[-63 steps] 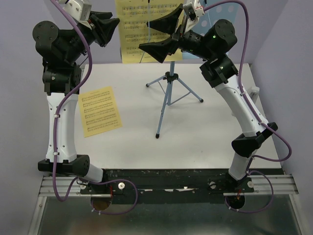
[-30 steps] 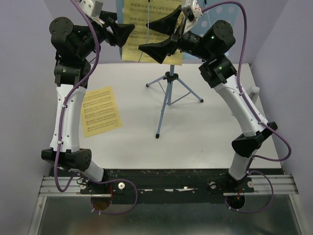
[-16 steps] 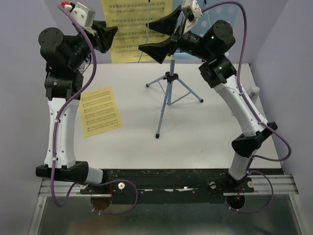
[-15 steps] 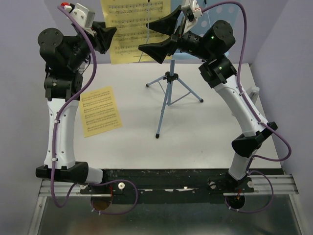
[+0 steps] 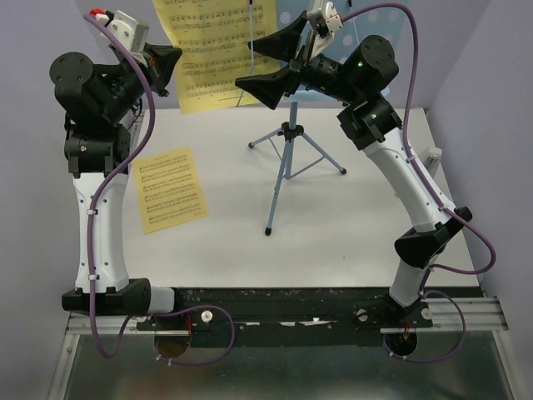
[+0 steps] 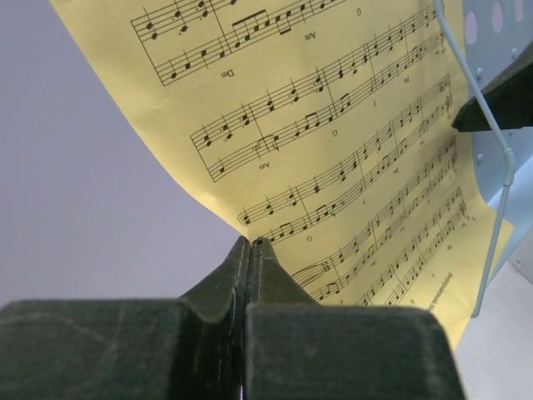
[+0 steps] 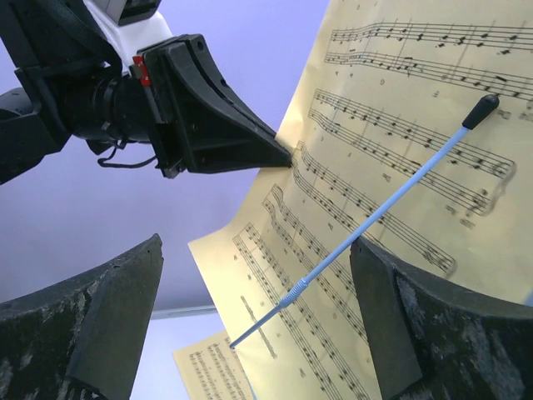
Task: Pack up the instrument practice props
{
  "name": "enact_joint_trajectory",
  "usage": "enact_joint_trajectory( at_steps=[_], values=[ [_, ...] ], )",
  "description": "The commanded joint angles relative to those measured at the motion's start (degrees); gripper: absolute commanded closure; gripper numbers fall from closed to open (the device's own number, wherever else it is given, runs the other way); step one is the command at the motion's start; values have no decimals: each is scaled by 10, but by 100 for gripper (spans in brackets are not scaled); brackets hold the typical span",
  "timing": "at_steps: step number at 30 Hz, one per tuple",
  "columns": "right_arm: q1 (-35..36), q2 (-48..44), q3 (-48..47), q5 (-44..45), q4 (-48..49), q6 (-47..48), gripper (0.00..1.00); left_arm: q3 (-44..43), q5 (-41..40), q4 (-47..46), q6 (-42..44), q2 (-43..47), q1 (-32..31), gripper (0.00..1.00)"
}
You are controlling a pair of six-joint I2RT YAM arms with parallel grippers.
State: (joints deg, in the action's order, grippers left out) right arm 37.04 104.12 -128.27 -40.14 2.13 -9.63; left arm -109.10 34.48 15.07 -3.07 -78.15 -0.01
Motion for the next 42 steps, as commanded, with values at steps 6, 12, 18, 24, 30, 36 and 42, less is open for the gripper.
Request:
enact_joint_trajectory(
  at_steps=[6,12,18,24,30,36,42],
  values=[
    [4,-29,14,0,10,20,0,-33,-61,15,19,46,89,100],
    [4,-83,88,130,2,111,0,-5,-157,36,69,77,125,100],
    [3,-120,149,176,-3,181,0,81,-209,50,132,115,128,100],
    [1,-203,244,74,-12,253,0,175,-271,69,184,158,129,100],
    [1,-318,372,43,-81,334,0,279,-273,117,249,206,129,100],
    [1,-441,505,92,-163,406,0,358,-199,223,206,223,128,100],
    [1,-518,607,188,-207,414,0,375,-93,283,58,194,128,100]
  ],
)
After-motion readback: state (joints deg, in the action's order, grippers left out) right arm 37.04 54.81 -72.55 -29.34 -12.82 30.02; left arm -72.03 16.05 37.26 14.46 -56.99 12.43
